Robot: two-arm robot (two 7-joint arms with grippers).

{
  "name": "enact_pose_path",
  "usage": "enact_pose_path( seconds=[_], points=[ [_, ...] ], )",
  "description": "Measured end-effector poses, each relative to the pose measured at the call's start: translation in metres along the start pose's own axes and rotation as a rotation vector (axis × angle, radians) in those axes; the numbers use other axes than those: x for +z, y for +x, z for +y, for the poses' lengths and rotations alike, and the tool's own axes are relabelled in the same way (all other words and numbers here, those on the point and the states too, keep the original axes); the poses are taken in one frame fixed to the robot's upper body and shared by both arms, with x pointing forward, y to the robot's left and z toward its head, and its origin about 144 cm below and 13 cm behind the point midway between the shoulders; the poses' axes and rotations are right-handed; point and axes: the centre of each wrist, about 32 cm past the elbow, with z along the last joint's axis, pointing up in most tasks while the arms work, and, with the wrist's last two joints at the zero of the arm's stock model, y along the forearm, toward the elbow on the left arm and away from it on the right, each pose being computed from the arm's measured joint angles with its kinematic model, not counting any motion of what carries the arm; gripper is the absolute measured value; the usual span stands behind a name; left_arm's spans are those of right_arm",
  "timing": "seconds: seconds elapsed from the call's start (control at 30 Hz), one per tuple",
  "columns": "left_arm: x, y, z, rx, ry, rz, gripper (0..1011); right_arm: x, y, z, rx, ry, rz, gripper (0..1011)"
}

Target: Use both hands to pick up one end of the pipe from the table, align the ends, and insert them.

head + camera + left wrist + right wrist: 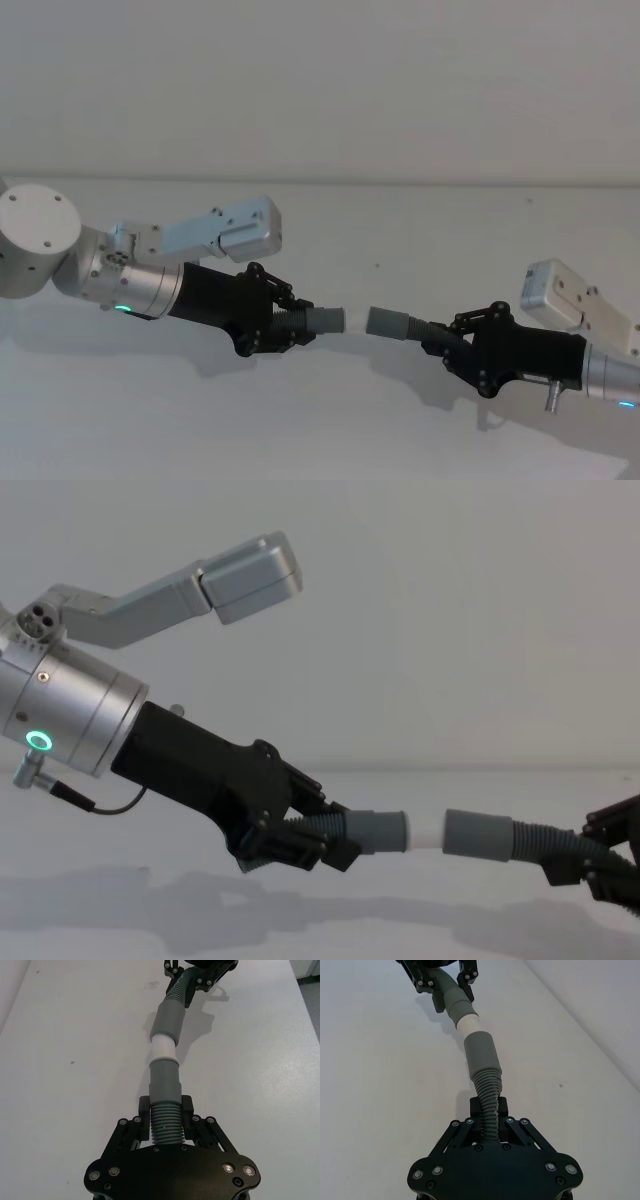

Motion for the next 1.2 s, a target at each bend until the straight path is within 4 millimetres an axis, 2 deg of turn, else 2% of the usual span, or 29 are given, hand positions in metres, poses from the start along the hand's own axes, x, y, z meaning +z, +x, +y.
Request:
enact_pose_path(
  seconds=[1.2],
  points=[
    [0.0002, -0.0012, 0.0007, 0.003, 0.001, 0.001, 343, 0.0002, -0.0011, 0.0009, 0.000, 0.001, 0.002, 153]
  ],
)
